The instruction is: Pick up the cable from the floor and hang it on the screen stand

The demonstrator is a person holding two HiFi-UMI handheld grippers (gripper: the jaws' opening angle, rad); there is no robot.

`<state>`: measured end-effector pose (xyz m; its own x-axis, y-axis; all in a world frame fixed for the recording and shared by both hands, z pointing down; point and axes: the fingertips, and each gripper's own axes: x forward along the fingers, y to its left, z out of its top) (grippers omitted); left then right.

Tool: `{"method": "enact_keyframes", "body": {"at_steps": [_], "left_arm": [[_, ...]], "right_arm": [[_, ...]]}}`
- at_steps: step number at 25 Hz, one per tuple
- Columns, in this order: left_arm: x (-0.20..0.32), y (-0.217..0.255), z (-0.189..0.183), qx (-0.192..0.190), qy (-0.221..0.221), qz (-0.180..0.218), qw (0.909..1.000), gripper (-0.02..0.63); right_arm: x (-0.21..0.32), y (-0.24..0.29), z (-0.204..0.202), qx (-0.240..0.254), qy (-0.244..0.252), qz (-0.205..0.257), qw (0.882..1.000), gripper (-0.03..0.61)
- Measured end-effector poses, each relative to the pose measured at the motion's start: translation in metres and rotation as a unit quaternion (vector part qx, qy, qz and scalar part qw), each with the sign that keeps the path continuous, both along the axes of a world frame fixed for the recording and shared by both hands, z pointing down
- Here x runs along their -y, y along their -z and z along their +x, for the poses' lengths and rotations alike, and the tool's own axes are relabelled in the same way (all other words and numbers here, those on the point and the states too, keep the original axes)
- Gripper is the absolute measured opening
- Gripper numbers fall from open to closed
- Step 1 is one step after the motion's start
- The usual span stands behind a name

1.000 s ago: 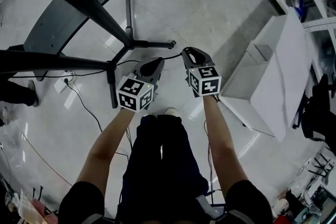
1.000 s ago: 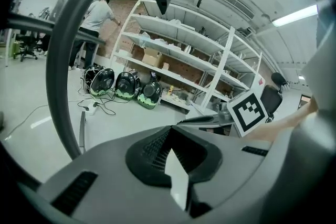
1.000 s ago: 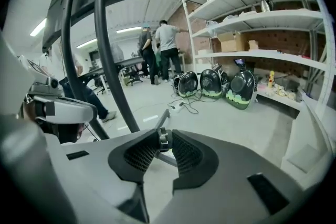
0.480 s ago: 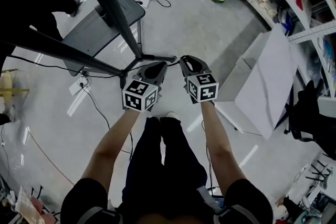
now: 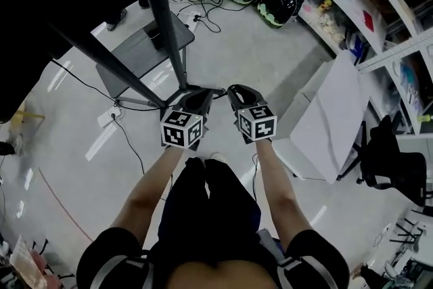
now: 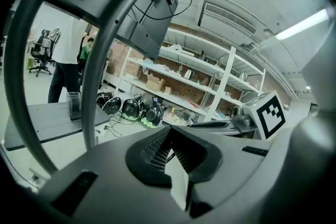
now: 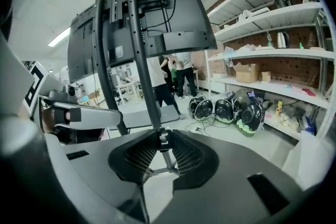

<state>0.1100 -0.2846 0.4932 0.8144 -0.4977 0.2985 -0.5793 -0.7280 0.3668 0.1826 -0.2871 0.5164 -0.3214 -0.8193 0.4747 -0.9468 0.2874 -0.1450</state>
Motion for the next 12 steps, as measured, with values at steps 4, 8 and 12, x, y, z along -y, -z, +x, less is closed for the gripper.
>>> {"method": "enact_keyframes", "body": {"at_steps": [4,8,12], "left_arm": [[-0.005,0.037,-0.011,-0.003,0.020,0.013,0.9997,0.006],[-0.009,0.067,-0.034,-0.011,0.050,0.028,0.9983,0.006],[-0.012,0.087,-0.065,-0.011,0.090,0.037,0.9952,0.006]], "right_arm": [[-0.006,0.041,-0.010,-0.012,0.029,0.017,0.999,0.104],[-0.008,0.072,-0.033,-0.015,0.067,0.025,0.997,0.104],[-0.006,0.097,-0.064,-0.022,0.130,0.030,0.991,0.104]]}}
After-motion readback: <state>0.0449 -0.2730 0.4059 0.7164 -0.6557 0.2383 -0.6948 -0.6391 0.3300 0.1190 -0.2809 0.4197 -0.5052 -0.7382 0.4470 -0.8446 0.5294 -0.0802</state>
